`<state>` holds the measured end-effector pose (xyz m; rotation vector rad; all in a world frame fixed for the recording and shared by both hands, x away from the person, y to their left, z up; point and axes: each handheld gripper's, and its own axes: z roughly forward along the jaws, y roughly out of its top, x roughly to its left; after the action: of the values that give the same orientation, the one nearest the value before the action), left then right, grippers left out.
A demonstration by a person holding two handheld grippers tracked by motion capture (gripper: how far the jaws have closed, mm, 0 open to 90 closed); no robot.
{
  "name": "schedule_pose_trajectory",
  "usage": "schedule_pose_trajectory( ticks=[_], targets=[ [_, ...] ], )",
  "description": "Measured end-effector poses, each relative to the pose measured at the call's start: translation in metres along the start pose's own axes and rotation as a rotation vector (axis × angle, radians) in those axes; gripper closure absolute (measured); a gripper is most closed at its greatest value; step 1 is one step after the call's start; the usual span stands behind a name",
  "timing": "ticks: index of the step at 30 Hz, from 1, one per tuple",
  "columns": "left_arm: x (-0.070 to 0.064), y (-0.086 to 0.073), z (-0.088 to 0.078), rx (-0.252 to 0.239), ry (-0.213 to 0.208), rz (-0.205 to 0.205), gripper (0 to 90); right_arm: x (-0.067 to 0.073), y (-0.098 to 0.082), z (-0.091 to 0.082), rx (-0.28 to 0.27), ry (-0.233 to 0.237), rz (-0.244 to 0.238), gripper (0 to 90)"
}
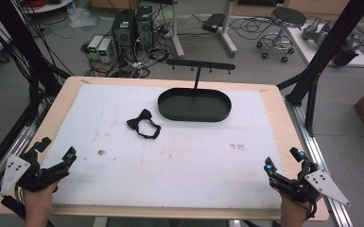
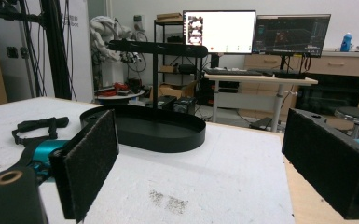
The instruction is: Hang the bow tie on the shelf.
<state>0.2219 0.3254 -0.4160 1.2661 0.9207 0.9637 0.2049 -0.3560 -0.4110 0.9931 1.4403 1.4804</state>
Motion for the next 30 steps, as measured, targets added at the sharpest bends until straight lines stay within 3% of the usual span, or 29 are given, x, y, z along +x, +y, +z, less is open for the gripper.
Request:
schedule_pose_trajectory(
  ticks=[18,23,27,28,30],
  targets=[
    [-0.011,0.004,0.009,0.001,-0.056,0.013,11.0,0.0,-0.001,-0.001,0.0,-0.004,0.015,9.9],
    [-0.022,0.013,0.021,0.018,-0.121,0.023,11.0,0.001,-0.001,-0.001,-0.011,0.015,0.01,9.9],
    [-0.034,0.017,0.035,0.053,-0.186,0.043,11.0,0.002,-0.001,-0.002,-0.01,0.016,0.021,9.8],
    [-0.041,0.017,0.044,0.075,-0.223,0.052,11.1,0.002,-0.001,-0.002,-0.012,0.018,0.02,9.9],
    [-0.048,0.016,0.055,0.101,-0.245,0.076,11.1,0.001,-0.001,-0.002,-0.014,0.019,0.015,9.9]
  ],
)
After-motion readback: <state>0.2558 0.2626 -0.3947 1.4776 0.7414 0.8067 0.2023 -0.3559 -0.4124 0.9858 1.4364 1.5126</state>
